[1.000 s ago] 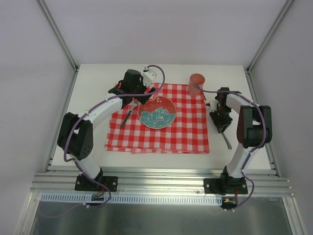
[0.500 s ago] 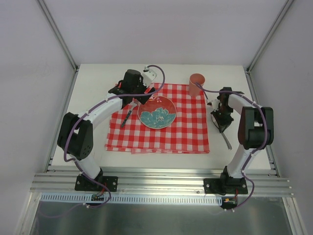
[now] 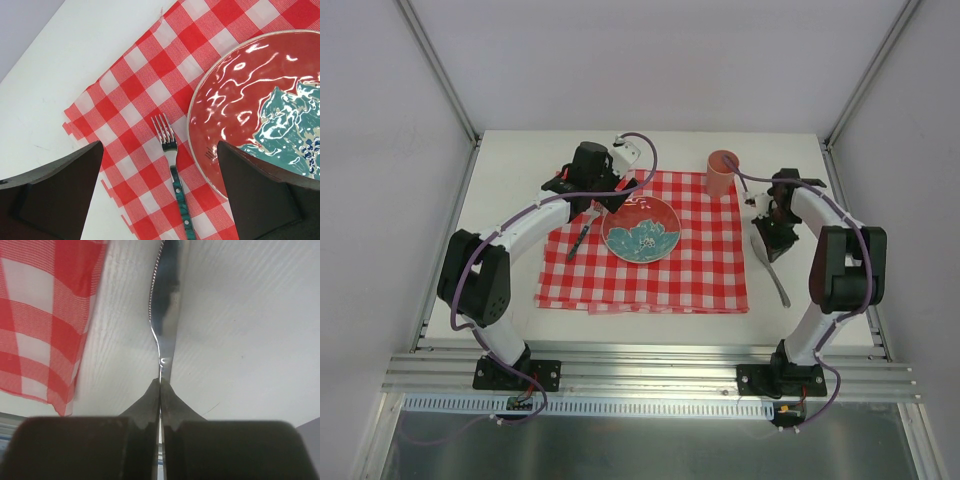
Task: Set the dinner table for one person
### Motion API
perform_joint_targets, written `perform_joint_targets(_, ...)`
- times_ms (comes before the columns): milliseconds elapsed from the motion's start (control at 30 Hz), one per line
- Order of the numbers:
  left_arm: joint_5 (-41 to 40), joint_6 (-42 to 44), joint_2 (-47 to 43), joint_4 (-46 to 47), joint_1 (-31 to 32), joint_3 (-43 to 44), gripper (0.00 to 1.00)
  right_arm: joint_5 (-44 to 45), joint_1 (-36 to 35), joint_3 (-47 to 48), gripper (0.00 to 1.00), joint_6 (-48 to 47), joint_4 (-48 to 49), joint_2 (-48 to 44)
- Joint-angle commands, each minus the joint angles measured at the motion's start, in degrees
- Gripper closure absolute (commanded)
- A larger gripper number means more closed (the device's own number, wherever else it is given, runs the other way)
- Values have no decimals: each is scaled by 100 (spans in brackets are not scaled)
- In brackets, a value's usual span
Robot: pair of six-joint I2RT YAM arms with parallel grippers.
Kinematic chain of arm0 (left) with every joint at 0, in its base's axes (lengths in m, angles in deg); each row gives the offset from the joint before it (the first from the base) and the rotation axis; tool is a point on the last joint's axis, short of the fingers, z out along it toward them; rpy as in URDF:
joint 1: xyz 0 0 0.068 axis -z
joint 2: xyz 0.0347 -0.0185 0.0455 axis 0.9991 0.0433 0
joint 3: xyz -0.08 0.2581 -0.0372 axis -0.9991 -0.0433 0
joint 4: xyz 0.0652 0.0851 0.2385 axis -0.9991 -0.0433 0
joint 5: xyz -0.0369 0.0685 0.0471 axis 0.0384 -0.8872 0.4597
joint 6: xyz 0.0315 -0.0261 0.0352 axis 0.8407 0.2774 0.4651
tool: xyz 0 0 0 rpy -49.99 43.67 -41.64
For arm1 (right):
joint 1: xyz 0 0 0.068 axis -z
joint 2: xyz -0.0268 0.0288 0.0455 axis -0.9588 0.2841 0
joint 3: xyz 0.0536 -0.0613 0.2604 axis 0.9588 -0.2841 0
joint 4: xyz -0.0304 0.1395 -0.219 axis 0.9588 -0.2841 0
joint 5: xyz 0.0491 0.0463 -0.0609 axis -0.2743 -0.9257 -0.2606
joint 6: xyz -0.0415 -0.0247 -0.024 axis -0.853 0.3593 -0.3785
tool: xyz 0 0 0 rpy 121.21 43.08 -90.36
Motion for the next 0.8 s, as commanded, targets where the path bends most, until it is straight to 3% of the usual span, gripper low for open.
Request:
perform_joint_targets(0,32,-61,-24,154,79,43,1,-227,-277,349,100,136,-375,-537)
perform_joint_targets(167,23,-44,11,163,97,113,1,-157,-472,280,98,145,-313,-556)
perform_joint_targets(233,15,-35,2,163,106,113,1,-78,-481,200,74,128,-261,-406)
perform_joint_targets(333,-3,-17,-7,163,114,122,1,98,-410,-90,60,49,11,-380)
perform_joint_targets(767,-29,18,-16,163,185,131,1,248,-155,-143,57,-171,258,313)
